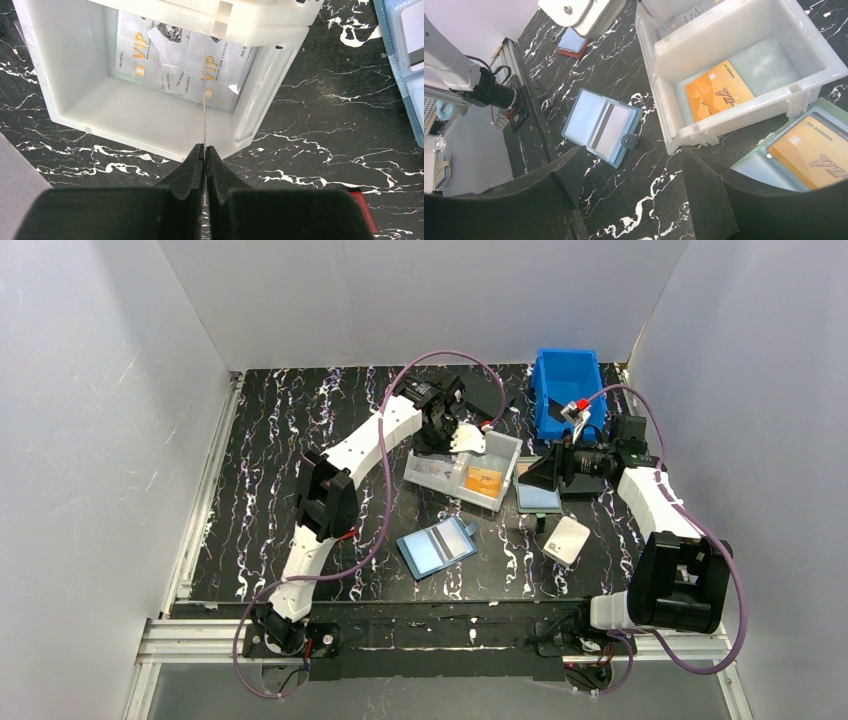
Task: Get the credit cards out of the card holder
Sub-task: Place the credit card in the storage box.
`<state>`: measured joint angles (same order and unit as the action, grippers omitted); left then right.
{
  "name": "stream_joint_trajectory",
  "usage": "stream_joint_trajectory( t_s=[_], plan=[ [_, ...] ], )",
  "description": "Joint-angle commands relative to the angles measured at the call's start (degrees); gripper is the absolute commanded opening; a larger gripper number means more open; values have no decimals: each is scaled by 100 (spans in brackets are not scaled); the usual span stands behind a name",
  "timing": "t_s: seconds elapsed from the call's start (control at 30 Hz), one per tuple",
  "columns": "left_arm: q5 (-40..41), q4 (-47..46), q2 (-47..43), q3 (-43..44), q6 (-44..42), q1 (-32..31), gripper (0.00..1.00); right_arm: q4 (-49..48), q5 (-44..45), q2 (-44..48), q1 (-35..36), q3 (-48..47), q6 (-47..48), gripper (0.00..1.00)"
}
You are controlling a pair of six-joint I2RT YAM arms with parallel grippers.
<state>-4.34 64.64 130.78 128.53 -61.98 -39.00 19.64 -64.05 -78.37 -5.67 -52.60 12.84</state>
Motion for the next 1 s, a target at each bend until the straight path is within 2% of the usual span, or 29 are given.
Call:
stream_joint_trajectory(
  t_s=[0.0,0.97],
  plan=[
    [-150,8,17,140,-78,34,0,-180,-194,15,-47,79,-84,78],
    [-504,-238,441,-194,-36,131,3,-276,-305,41,-159,127,-197,78]
  ],
)
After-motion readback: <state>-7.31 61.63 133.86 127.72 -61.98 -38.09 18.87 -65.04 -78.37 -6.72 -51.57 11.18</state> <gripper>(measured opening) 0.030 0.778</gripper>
